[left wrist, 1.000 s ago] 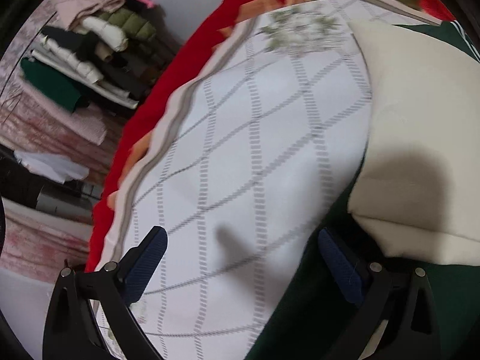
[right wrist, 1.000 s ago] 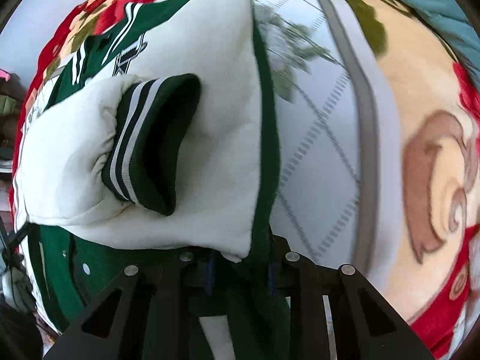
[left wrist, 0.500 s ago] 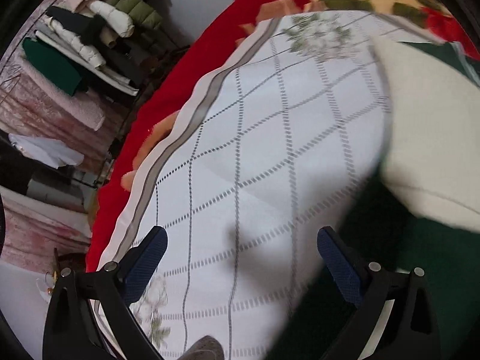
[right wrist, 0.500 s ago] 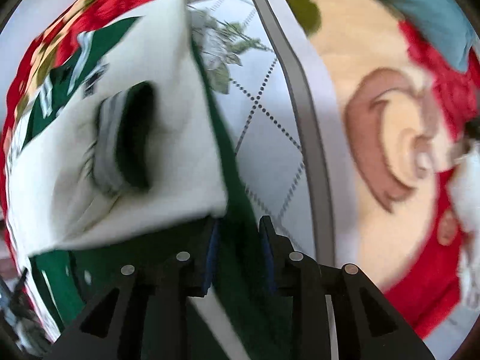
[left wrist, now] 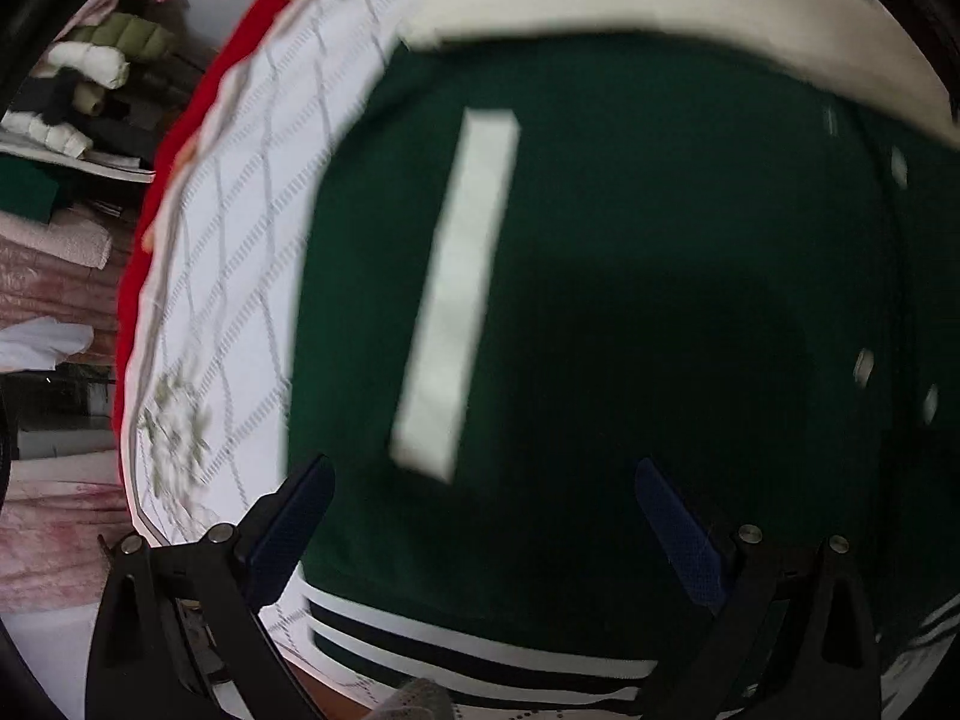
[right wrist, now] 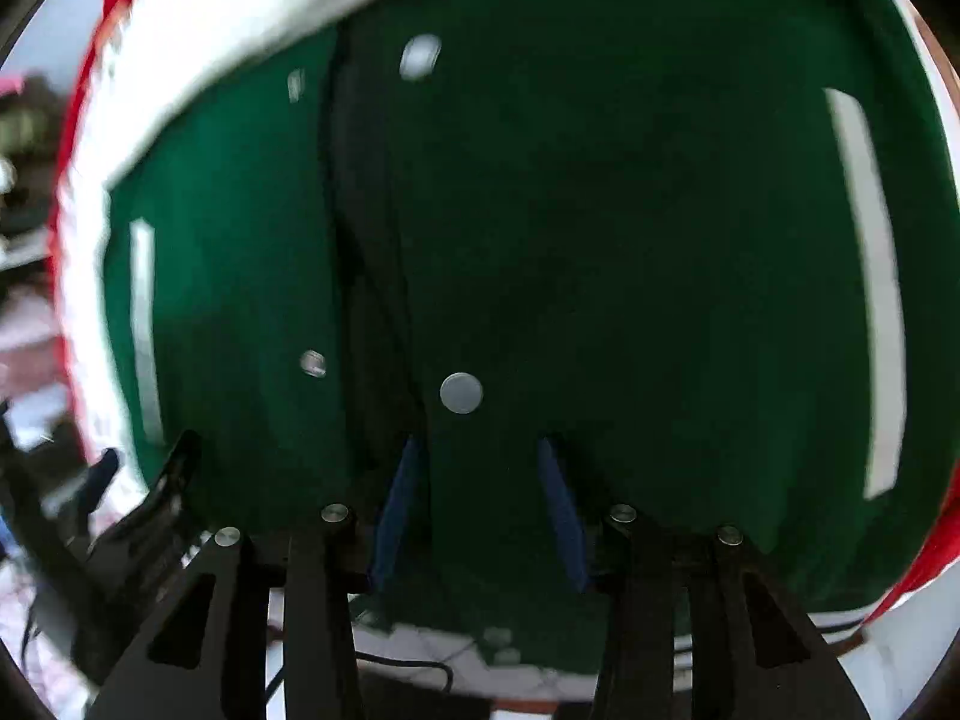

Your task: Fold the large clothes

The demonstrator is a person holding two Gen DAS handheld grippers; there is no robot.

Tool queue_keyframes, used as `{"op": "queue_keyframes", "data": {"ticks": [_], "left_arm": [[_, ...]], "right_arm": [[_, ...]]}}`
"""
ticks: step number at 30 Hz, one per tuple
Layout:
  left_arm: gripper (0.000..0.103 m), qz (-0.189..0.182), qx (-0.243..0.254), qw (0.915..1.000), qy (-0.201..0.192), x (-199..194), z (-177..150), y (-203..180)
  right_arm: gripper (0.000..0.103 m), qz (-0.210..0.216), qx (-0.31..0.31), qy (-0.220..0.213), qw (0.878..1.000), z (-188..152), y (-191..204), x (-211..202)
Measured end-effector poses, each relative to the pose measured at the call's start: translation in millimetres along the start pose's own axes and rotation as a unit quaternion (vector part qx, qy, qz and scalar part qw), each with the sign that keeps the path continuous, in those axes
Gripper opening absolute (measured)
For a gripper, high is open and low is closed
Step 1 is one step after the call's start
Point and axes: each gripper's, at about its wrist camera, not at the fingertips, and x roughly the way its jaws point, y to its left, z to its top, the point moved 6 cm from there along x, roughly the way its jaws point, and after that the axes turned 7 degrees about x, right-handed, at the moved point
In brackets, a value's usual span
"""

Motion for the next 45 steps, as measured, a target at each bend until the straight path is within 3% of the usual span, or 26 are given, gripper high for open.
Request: {"op": "queue_keyframes", "data": {"ticks": [3, 5, 8, 16, 23, 26, 30, 32, 34, 36, 39, 45], "left_arm": [[0.103, 0.001, 0.005, 1.0, -0.002, 9.0, -6.5, -2.8], [0.103, -0.001, 0.006, 1.0, -0.006, 9.8, -6.2, -1.4], [0.103, -0.003, 0.013, 0.9999, -0.011, 11.5, -4.2, -0.6], [0.103, 0.0, 0.017, 0.9997, -0.015, 16.0, -13.0, 16.1], [0.103, 0.025, 0.018, 0.9994, -0.015, 26.1, -15.8, 48.4], [0.103, 0.023, 0.013, 0.9996, -0.009, 28.3, -16.6, 58.1], [0.103, 0.005, -0.001, 1.0, -0.004, 17.4, -16.4, 68.0], [0.103, 0.0, -0.005, 0.9998, -0.021, 4.2, -11.5, 67.0], [0.103, -0.003, -0.002, 0.9994, -0.035, -1.6, -4.4, 61.6], [0.103, -0.003, 0.004, 0.999, -0.044, -2.5, 3.0, 51.4], [0.103, -0.017, 0.011, 0.9989, -0.042, 6.0, 13.2, 25.1], [0.103, -0.019, 0.039, 0.9985, -0.033, 23.8, 23.2, -6.6]], "right_arm": [[0.049, -0.04, -0.006, -0.027, 0.999, -0.7, 9.3, 9.9], [0.023, -0.047, 0.005, -0.045, 0.998, -0.4, 9.5, 8.5], [0.013, -0.017, 0.037, -0.041, 0.998, -1.9, 9.2, 5.9], [0.011, 0.047, 0.011, -0.032, 0.998, -9.6, 45.2, -12.0], [0.011, 0.066, -0.002, -0.005, 0.998, -23.9, 57.6, 6.7], [0.011, 0.051, -0.035, 0.01, 0.998, -20.1, 63.9, 24.6], [0.014, 0.093, -0.018, 0.034, 0.995, -19.6, 47.6, 12.4], [0.017, 0.11, -0.003, 0.018, 0.994, -11.5, 36.2, 2.4], [0.022, 0.107, 0.006, -0.002, 0.994, -5.6, 16.8, -16.4], [0.022, 0.105, 0.018, -0.018, 0.994, -11.7, 5.4, -26.8], [0.022, 0.085, 0.037, -0.032, 0.995, 5.2, -25.9, -35.7], [0.022, 0.112, 0.061, -0.014, 0.992, 29.0, -34.4, -1.4]]}}
